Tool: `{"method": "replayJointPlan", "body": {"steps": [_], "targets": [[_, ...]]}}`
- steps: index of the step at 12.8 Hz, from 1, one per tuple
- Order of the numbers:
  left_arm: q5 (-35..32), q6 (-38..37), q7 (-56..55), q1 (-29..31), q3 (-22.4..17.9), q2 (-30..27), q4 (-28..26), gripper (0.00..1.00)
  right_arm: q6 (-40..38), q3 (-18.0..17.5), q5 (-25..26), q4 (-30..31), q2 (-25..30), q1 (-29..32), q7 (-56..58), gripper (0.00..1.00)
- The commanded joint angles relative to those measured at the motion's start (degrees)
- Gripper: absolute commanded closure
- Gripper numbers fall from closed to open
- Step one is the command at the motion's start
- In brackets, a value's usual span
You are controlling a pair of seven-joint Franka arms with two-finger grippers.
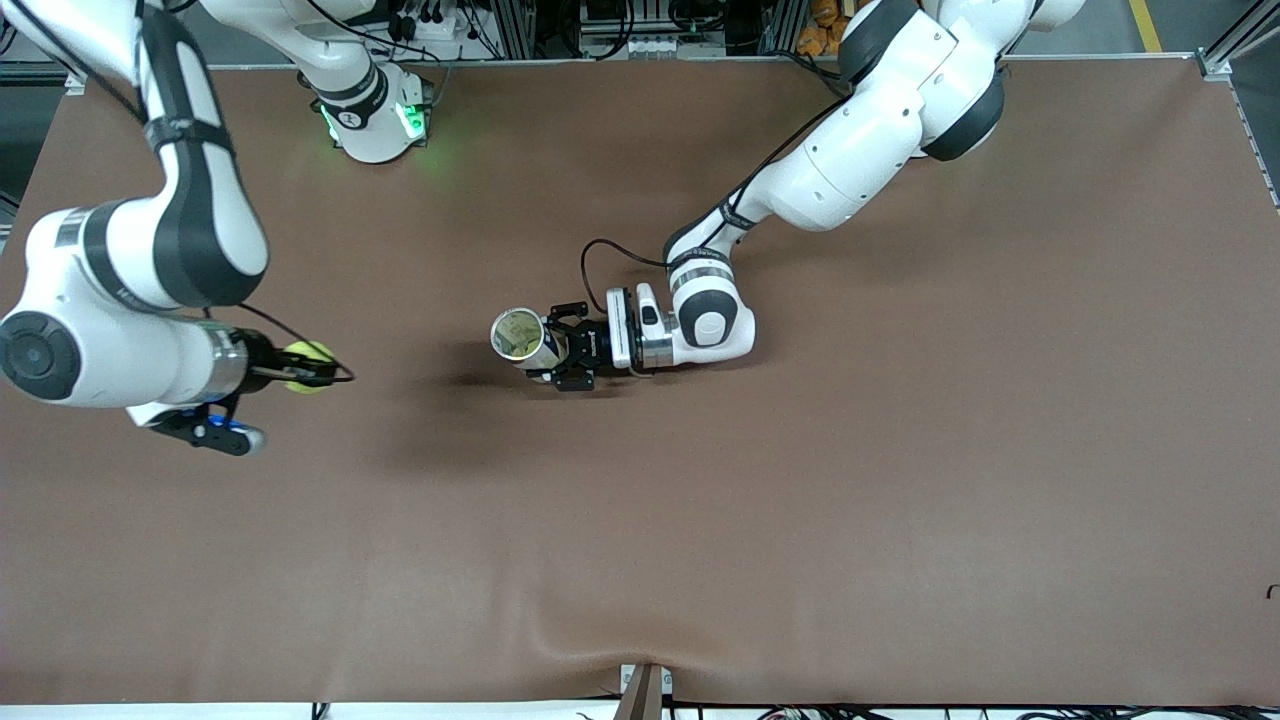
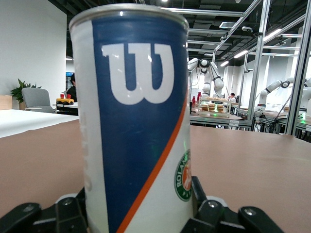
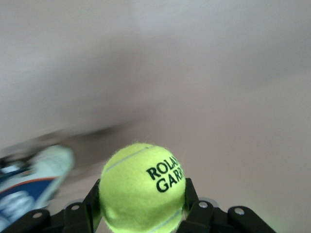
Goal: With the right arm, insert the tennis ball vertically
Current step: 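Carry the second ball to the can opening with the right gripper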
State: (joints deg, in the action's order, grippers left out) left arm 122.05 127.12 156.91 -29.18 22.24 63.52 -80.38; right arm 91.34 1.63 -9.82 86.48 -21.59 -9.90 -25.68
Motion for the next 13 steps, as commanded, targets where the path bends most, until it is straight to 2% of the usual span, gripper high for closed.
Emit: {"method": "replayJointPlan", "body": {"steps": [1, 5, 7, 13], "targets": [[2.84, -0.47, 7.0, -0.35, 0.18, 0.29, 0.14, 0.24, -0.55, 0.57, -2.93, -2.18, -0.21, -5.8, -9.88, 0.49], [2.84, -0.47, 7.0, -0.35, 0.18, 0.29, 0.14, 0.24, 5.59, 0.66, -2.84, -2.19, -0.73, -15.13, -25.96, 0.49], [2.84, -0.47, 7.0, -0.35, 0.18, 0.29, 0.14, 0.24, 7.27, 0.75, -2.49, -1.75, -1.09, -18.12, -29.68, 0.49], [2.84, -0.47, 7.44, -0.35, 0.18, 0.29, 0.14, 0.24, 7.54, 0.75, -2.31, -1.22, -4.07, -20.32, -32.32, 0.49]]}}
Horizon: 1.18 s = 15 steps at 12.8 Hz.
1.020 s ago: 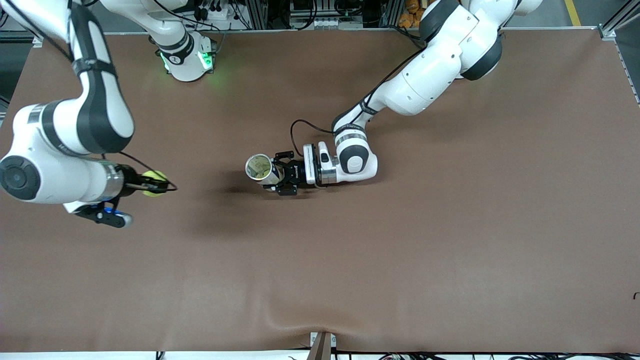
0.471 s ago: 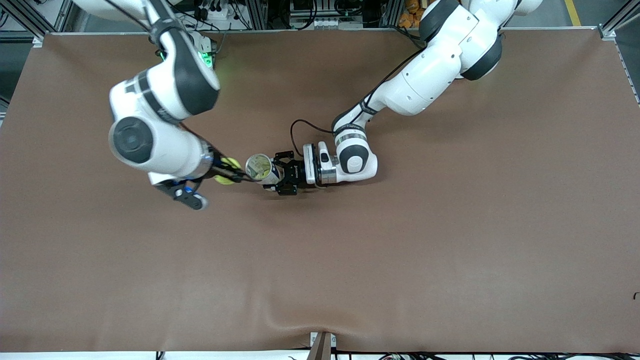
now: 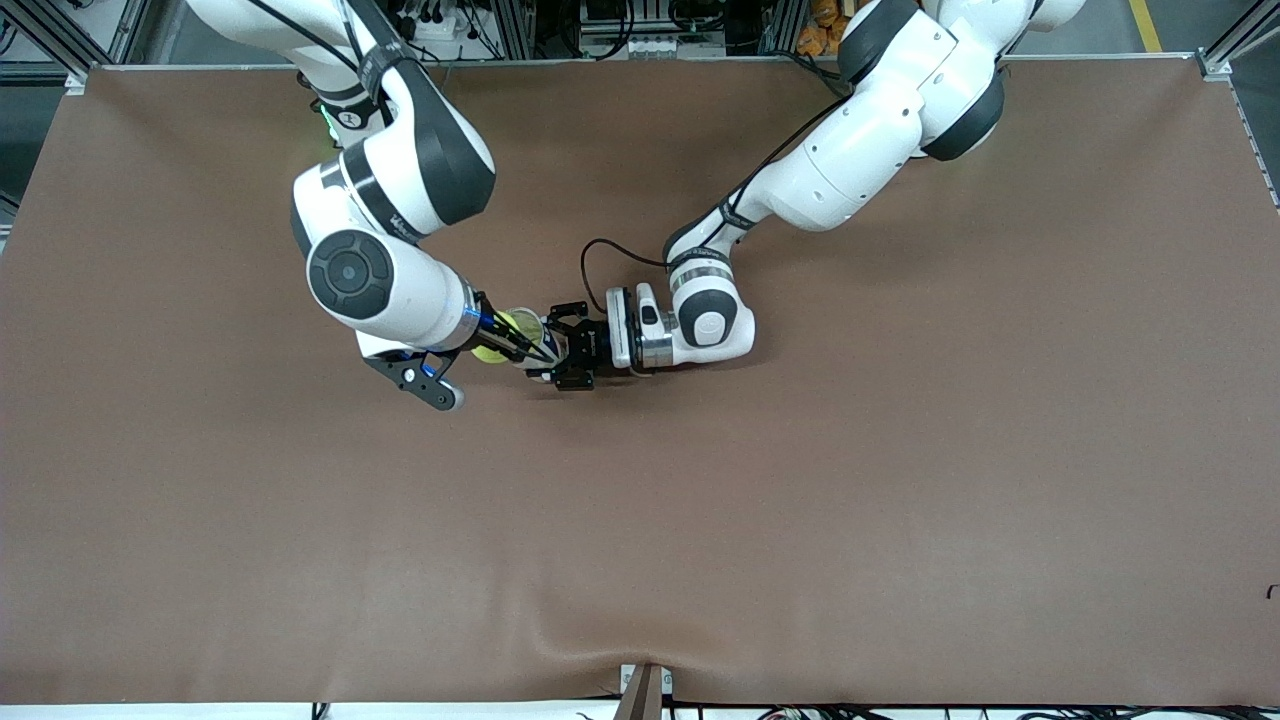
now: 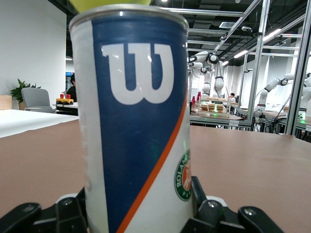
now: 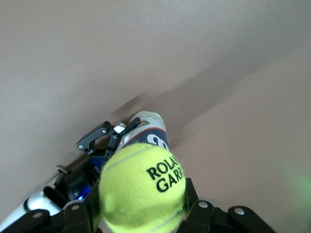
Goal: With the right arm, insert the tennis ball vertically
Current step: 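Release the second ball into the can and withdraw the right gripper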
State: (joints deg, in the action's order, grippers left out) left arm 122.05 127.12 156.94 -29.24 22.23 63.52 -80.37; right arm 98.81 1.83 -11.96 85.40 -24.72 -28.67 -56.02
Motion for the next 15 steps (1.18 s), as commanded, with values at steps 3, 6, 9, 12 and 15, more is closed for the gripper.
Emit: {"method": "replayJointPlan", "body": {"steps": [3, 6, 9, 12, 15], "targets": [[2.84, -0.47, 7.42, -0.2, 0.18, 0.38, 0.13, 0.24, 0.15, 0.46, -0.69, -0.15, -2.17, -2.18, -2.25, 0.48], [2.84, -0.47, 7.42, -0.29, 0.18, 0.29, 0.13, 0.24, 0.15, 0.46, -0.69, -0.15, -3.05, -3.23, -2.25, 0.2], [2.84, -0.47, 7.42, -0.29, 0.18, 0.29, 0.13, 0.24, -0.02, 0.55, -0.6, -0.24, -3.23, -3.68, -2.25, 0.0], [2.93, -0.47, 7.59, -0.2, 0.18, 0.29, 0.13, 0.24, -0.55, 0.72, -0.6, -0.76, -2.62, -2.71, -1.82, 0.0], [3.46, -0.47, 7.42, -0.2, 0.18, 0.2, 0.04, 0.19, -2.55, 0.81, -0.25, -0.68, -0.08, 0.88, 3.51, 0.0]]}}
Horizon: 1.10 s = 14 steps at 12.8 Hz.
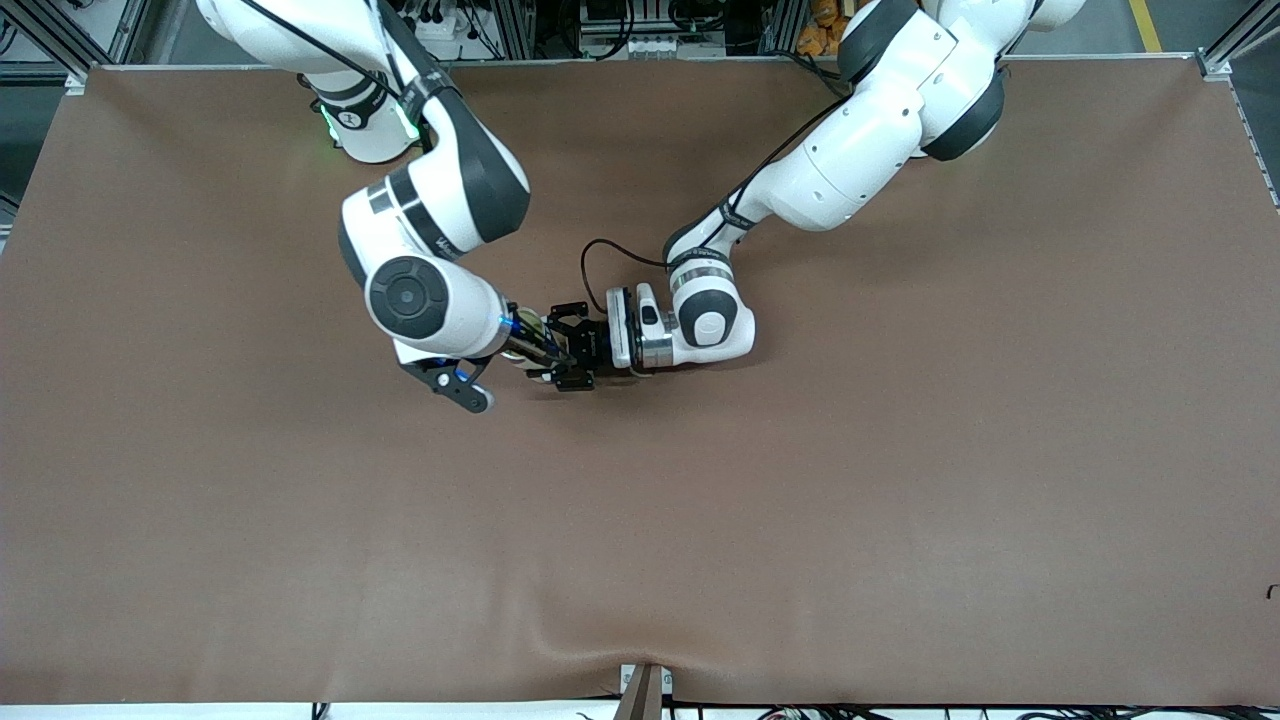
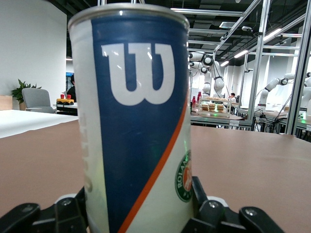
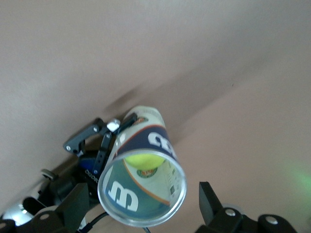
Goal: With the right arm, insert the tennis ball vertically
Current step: 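Release the second ball into the can and withdraw the right gripper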
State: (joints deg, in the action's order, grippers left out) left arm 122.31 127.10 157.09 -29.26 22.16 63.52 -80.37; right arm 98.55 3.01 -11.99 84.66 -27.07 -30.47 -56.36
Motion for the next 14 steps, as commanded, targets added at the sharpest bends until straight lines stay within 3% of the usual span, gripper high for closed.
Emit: {"method": "replayJointPlan", "body": {"steps": [1, 3, 4, 11, 14], "targets": [[3.2, -0.44, 7.09, -0.18, 0.25, 0.03, 0.04, 0.14, -3.53, -0.29, -0.05, 0.32, 3.33, 4.09, 8.07, 0.0], [3.29, -0.44, 7.27, -0.18, 0.25, 0.03, 0.04, 0.12, -5.2, -0.28, 0.04, 0.85, 5.0, 7.34, 14.58, 0.0], [3.38, -0.44, 7.27, -0.18, 0.25, 0.03, 0.04, 0.0, -6.34, -0.28, 0.12, 0.85, 5.7, 8.92, 17.66, 0.0], [3.2, -0.44, 6.92, -0.18, 0.25, -0.06, -0.14, 0.0, -7.58, -0.2, 1.35, 4.11, 11.77, 24.38, 46.3, 0.0], [3.02, -0.53, 6.83, -0.09, 0.25, -0.33, -0.49, 0.0, -7.06, -0.28, 1.71, 7.53, 17.03, 30.28, 53.89, 0.0]]}}
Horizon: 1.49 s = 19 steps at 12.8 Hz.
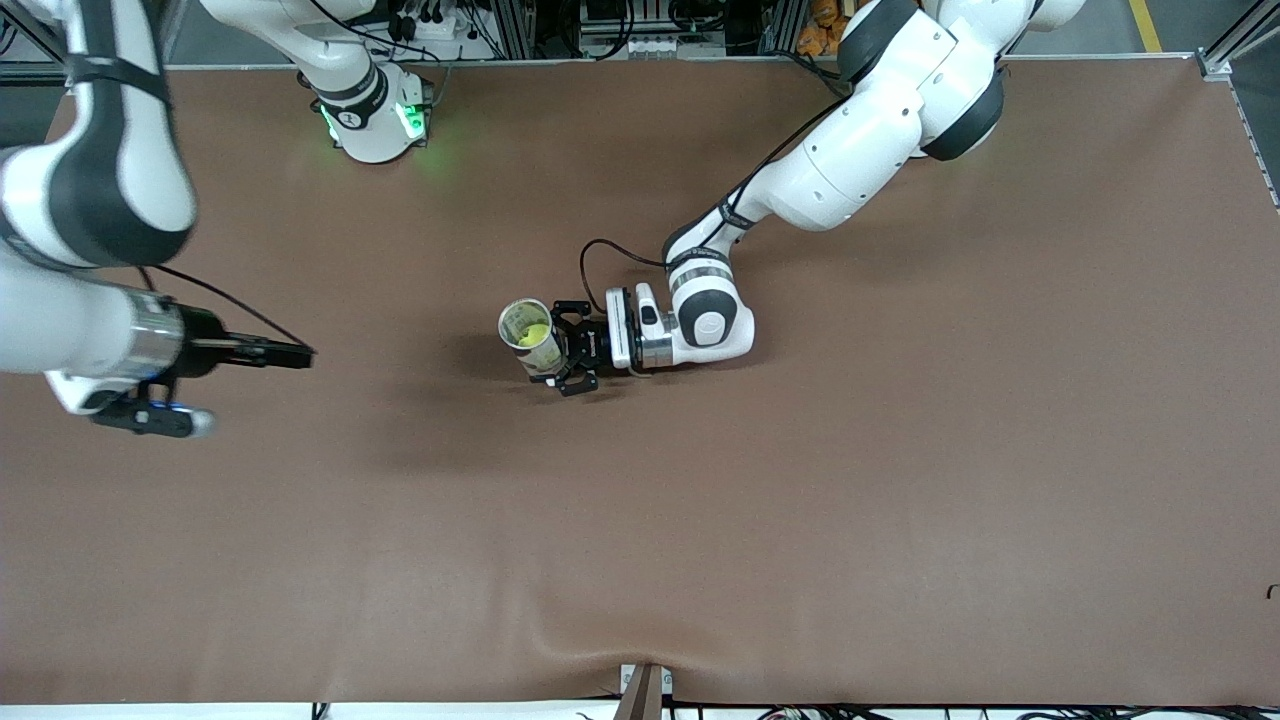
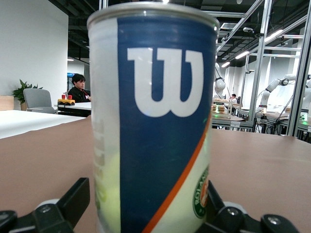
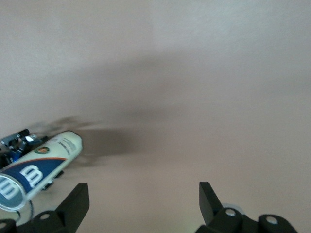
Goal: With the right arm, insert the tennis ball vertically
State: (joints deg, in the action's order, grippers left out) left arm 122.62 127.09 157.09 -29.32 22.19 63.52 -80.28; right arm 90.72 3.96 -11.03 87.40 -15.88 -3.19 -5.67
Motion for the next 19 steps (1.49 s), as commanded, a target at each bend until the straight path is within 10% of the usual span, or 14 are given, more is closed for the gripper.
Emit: {"method": "replayJointPlan", "body": {"steps": [1, 9, 19], "targets": [[2.71, -0.53, 6.82, -0.12, 0.22, -0.32, -0.58, 0.0, 0.51, -1.24, 1.0, 4.89, 8.04, 3.71, 3.47, 0.0], [2.54, -0.53, 6.56, 0.23, 0.22, -0.5, -0.76, 0.0, -7.47, -9.41, 8.9, 2.61, 17.29, 6.45, 3.39, 0.0], [2.45, -0.53, 6.47, 0.32, 0.22, -0.59, -0.93, 0.0, -8.55, -5.01, 9.88, 0.05, 19.14, 2.75, 7.25, 0.0]]}}
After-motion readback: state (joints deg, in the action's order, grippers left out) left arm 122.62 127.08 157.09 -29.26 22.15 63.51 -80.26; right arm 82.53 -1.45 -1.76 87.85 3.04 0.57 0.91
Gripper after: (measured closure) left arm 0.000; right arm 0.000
